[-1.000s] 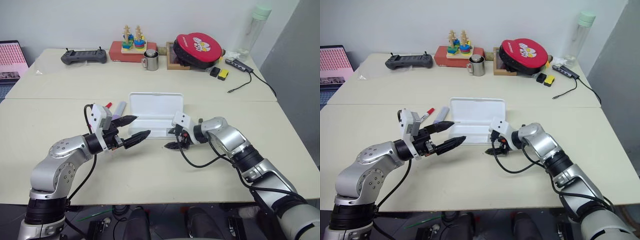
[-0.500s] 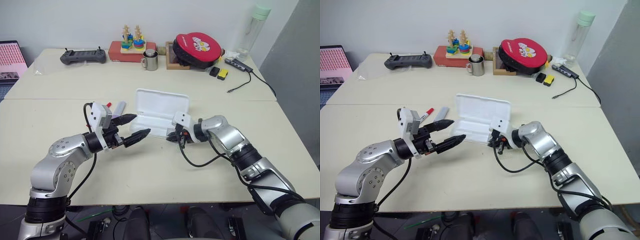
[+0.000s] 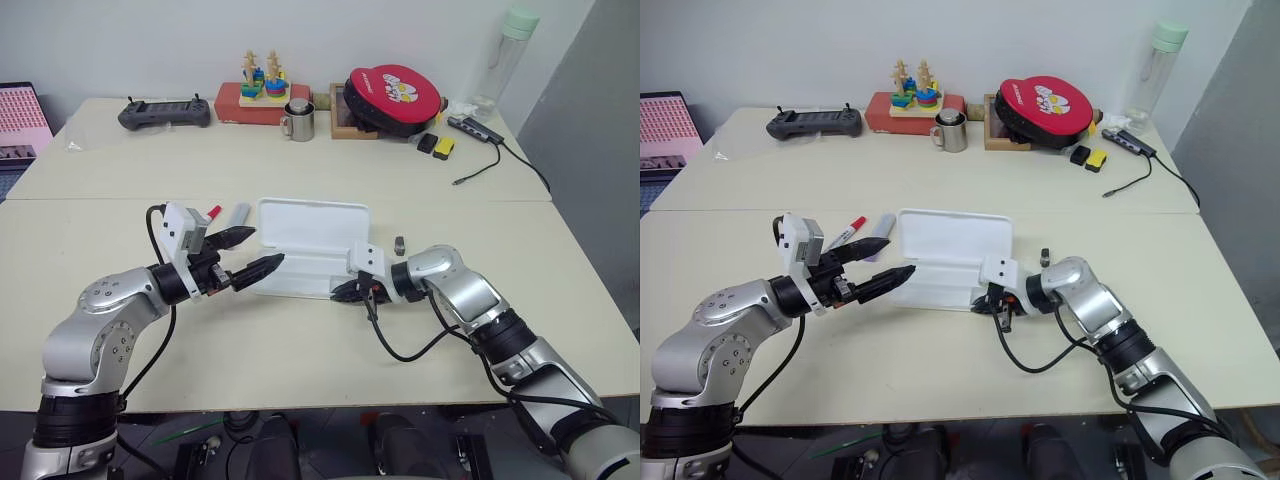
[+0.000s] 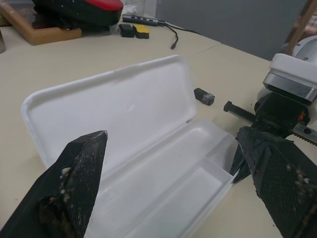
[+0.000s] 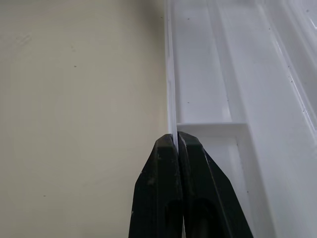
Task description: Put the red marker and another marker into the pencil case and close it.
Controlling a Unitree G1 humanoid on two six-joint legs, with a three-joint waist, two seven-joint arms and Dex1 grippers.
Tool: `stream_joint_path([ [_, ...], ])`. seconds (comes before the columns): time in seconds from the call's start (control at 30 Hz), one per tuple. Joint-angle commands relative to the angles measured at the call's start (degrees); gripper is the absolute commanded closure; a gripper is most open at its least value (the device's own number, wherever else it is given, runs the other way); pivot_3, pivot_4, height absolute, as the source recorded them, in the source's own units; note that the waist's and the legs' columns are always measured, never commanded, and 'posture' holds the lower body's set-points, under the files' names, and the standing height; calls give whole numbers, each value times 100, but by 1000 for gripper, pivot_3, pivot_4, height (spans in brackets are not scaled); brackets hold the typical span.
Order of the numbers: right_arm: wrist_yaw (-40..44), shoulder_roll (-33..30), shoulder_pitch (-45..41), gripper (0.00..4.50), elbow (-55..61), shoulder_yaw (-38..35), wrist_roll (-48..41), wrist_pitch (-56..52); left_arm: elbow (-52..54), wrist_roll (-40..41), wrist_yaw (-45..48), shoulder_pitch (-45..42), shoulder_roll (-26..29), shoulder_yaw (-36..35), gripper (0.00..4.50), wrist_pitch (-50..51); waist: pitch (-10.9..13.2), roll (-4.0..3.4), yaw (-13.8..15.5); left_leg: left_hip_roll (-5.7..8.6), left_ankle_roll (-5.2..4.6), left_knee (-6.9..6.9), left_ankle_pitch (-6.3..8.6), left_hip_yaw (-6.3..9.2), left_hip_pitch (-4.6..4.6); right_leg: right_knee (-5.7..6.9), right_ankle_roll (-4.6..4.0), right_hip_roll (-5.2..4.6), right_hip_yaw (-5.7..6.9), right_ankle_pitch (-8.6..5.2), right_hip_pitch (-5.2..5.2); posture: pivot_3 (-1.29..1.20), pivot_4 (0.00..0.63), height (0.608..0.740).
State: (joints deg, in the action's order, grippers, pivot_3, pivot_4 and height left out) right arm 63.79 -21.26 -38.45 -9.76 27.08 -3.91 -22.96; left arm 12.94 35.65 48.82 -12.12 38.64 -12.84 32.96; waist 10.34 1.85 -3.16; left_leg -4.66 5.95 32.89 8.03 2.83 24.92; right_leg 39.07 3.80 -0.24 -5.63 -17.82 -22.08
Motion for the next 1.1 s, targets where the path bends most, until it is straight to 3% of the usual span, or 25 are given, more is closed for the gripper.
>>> stream_joint_path([
  [0.03,163,-49,173,4475,415,104,-23,-7,147,34,-108,174,101,-312,0,-35,0,0,1,0,0,0,0,0,0,0,0,0,0,0,-1,0,150,740],
  [0.2,103,-7,139,3500,484,-19,-58,-16,-72,-31,-353,460,167,-857,0,-150,0,0,-8,-1,0,0,0,0,-1,0,0,0,0,0,-1,0,150,740],
  [0.37,207,24,92,2220,901,-370,-543,-297,-680,-198,-649,302,224,-1351,0,-453,0,0,-4,-1,0,0,0,1,0,1,2,0,2,-1,-2,0,150,740],
  [0.53,-115,379,13,1205,957,-921,-1024,-395,-1597,-932,-1097,-176,319,-1034,0,-859,0,1,27,-1,0,1,0,4,-1,0,4,0,6,-2,1,0,150,740],
  [0.67,-515,636,-66,142,1145,-1224,-1214,-456,-2738,-1406,-1274,-803,393,-804,0,-1106,-1,2,45,-1,1,2,0,3,0,0,0,0,6,1,0,0,150,740],
  [0.83,-985,846,-188,58,1289,-1411,-1238,-522,-4047,-2003,-1163,-1483,502,-269,0,-1397,-1,2,53,-1,1,-1,-1,3,0,2,-6,3,6,5,-2,0,150,740],
  [1.07,-1202,823,-191,58,1533,-1526,-1415,-646,-5006,-2285,-867,-1976,403,127,0,-1464,-2,3,52,-2,1,-6,0,4,4,5,-17,4,8,10,-6,0,150,740],
  [1.1,-1228,803,-192,7,1540,-1528,-1418,-635,-5060,-2285,-869,-2006,400,123,179,-1458,-2,3,52,-1,1,-6,0,4,4,5,-17,3,8,10,-5,0,150,740],
])
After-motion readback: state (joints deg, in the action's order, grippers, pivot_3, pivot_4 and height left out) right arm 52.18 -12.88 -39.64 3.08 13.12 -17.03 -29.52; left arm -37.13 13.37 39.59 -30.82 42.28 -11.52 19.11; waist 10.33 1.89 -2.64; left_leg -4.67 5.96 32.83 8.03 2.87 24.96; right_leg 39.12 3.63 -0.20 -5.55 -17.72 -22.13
